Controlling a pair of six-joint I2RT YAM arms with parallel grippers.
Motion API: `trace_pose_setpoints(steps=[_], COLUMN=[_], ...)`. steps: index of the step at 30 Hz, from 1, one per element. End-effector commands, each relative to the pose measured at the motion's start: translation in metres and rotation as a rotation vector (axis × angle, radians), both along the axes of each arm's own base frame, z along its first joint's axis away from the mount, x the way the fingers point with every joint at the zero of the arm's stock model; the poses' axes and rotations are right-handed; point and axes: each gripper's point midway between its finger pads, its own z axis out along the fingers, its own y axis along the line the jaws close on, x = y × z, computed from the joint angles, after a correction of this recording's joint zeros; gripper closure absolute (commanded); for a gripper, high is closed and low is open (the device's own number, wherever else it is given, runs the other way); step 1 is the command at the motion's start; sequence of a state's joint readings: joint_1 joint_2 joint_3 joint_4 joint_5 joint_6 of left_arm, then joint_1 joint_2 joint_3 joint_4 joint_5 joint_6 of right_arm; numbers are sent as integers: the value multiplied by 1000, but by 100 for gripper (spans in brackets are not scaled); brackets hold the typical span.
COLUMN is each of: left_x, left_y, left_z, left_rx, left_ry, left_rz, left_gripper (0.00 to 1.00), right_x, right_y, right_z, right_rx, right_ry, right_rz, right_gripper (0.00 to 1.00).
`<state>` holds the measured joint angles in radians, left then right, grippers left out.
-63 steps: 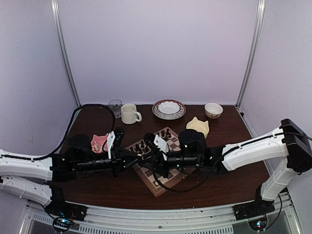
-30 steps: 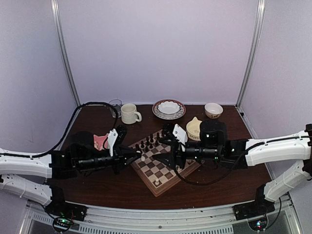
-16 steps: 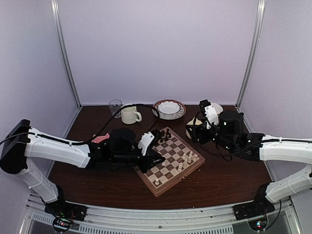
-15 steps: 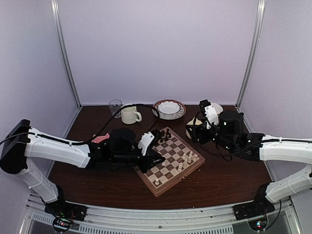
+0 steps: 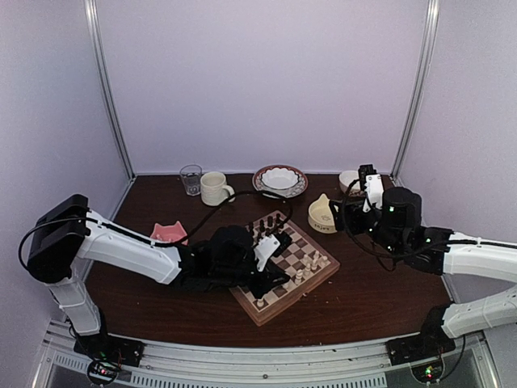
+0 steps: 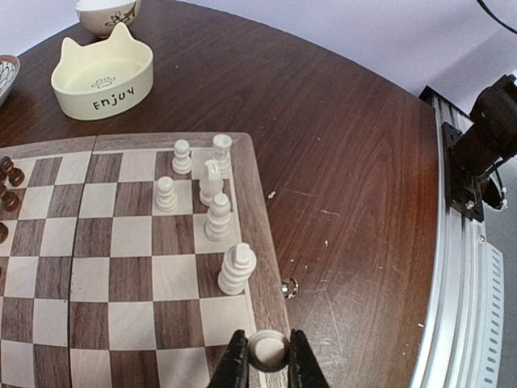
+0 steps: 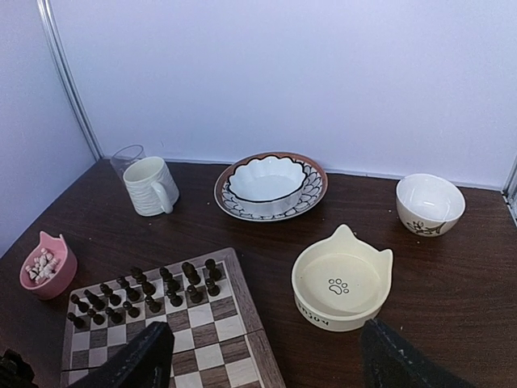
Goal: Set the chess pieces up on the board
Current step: Place the queen at d1.
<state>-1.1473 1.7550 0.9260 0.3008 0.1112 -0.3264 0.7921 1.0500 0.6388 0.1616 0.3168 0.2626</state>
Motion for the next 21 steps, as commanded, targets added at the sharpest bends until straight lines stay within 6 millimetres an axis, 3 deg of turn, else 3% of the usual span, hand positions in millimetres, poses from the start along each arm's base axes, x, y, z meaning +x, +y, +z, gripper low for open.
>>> trace_pose_setpoints(steps=[1,21], left_x=[3,7], left_y=[-15,-29], left_z=[14,-5], left_rx=[-72,-40], left_ry=[-54,-59], left_rz=[-19,-35], left_gripper=[100,100], right_x=[1,0], right_y=[-7,2], right_z=[7,6], right_rx=[34,36], right_ry=[-30,-31], right_rz=[-30,14], right_gripper=[17,18])
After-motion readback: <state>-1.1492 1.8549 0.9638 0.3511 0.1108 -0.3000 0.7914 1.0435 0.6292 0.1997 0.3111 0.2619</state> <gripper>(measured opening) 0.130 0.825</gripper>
